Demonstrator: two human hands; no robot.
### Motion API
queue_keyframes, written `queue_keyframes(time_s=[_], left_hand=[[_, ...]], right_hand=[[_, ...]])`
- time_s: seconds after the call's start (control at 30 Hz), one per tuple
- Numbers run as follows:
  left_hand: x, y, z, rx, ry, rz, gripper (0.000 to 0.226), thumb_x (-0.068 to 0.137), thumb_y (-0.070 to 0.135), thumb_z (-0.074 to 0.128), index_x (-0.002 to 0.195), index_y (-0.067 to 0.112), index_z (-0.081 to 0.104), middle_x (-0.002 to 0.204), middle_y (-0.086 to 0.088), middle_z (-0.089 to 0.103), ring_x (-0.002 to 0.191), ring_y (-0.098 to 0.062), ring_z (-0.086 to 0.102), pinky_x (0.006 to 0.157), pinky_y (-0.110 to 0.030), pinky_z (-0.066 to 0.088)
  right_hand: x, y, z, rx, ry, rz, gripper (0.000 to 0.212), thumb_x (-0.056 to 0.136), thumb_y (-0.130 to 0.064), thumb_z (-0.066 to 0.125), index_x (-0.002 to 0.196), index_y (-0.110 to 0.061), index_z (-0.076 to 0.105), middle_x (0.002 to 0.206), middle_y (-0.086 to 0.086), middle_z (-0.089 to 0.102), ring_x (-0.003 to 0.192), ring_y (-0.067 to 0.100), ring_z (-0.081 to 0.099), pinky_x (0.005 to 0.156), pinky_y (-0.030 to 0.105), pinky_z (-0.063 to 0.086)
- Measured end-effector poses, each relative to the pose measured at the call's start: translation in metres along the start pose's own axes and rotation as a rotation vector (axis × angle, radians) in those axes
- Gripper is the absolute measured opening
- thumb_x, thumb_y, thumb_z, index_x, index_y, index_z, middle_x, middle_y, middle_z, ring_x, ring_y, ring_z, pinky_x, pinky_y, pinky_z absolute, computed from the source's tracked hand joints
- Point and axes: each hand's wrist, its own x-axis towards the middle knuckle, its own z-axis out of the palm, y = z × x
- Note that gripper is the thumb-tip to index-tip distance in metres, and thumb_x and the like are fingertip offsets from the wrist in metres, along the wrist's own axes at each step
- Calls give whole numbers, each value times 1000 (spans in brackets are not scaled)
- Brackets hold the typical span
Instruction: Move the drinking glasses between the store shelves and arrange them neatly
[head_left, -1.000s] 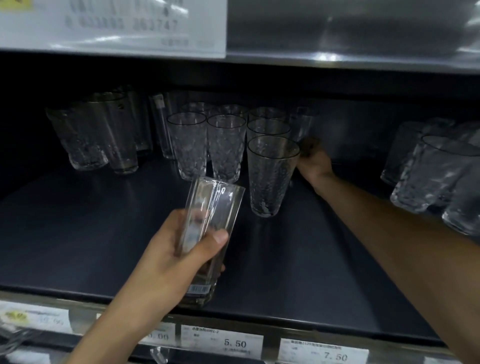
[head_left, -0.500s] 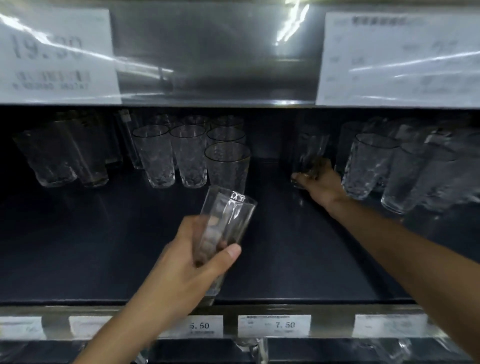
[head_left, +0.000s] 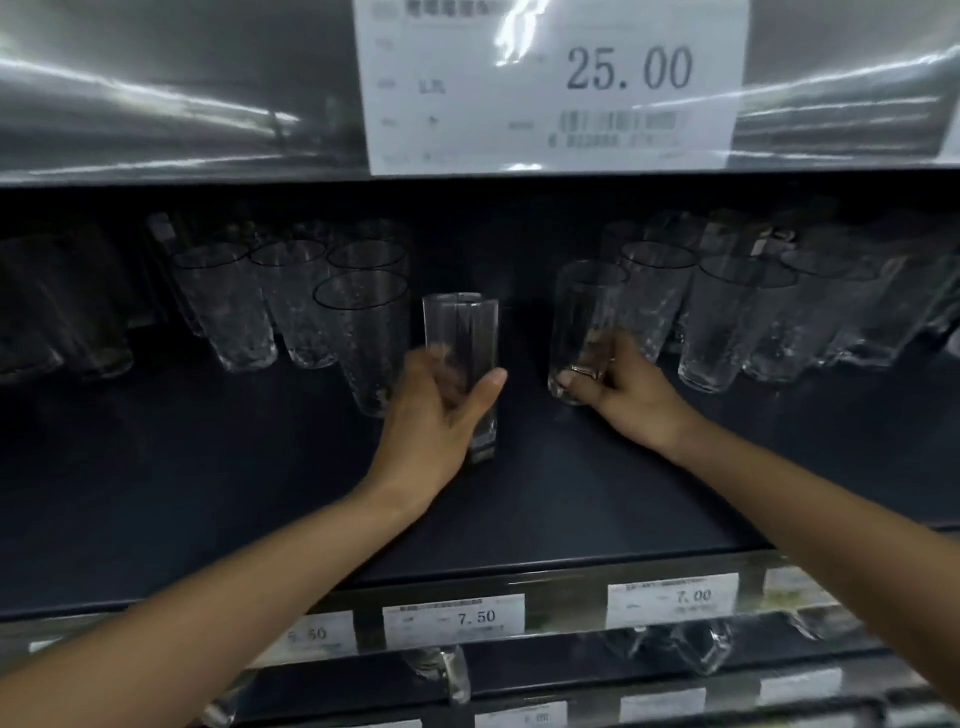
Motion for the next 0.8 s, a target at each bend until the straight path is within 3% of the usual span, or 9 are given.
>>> queue_keyframes(time_s=[0.1,0.2,0.33,0.47,0.6,0.7,0.77,0.8], left_hand=[[11,-4,12,17,4,44,51,83,49,70,121,30,41,107,11,58,96,0,58,74,-8,43],[21,-8,23,10,16,57,59,82,45,74,128,23,45,109,13,55,97,5,56,75,-6,42],[39,-12,37,-26,9,55,67,80,41,77,134,17,44,114,8,57,101,1,58,81,-9,44],[65,-15,53,-67,60,35,69,76,38,83,129,19,43,105,16,56,97,2,58,71,-1,43],[97,-22,72,-125,119,-12,71,73,41,85,126,16,46,104,12,61,99,-4,62,76,-12,50],[120,-27,81,-180,130,-55,67,76,37,83,129,18,46,100,15,59,90,5,58,74,-9,49],[135,-30,85,-200,180,-55,66,75,42,83,129,21,51,106,13,58,93,4,57,81,-12,52],[142,-33,88,-195,207,-56,69,72,50,82,129,23,53,116,5,59,101,-3,58,89,-21,54]], right_hand=[[-7,8,-10,22,-43,2,50,90,-40,68,130,-27,39,125,-6,59,115,11,58,100,28,45],[-9,14,-16,33,-74,-2,53,88,-42,69,130,-30,40,121,-9,61,115,10,59,107,36,45],[-9,17,-16,70,-57,-14,51,86,-41,71,127,-33,42,118,-12,60,114,8,60,106,35,46],[-9,18,-15,103,-44,-22,49,86,-38,73,126,-33,45,116,-14,60,114,5,59,103,30,45],[-8,20,-13,125,-22,-32,50,85,-38,74,126,-32,46,116,-14,61,115,2,57,109,33,43],[-7,21,-13,124,-24,-38,48,85,-38,74,124,-35,46,116,-15,61,115,3,57,109,35,43],[-7,22,-13,128,-24,-43,46,85,-39,74,122,-36,47,115,-15,61,117,3,56,110,37,43],[-7,22,-12,134,-25,-45,46,85,-39,74,122,-37,47,115,-16,61,117,3,56,110,38,43]])
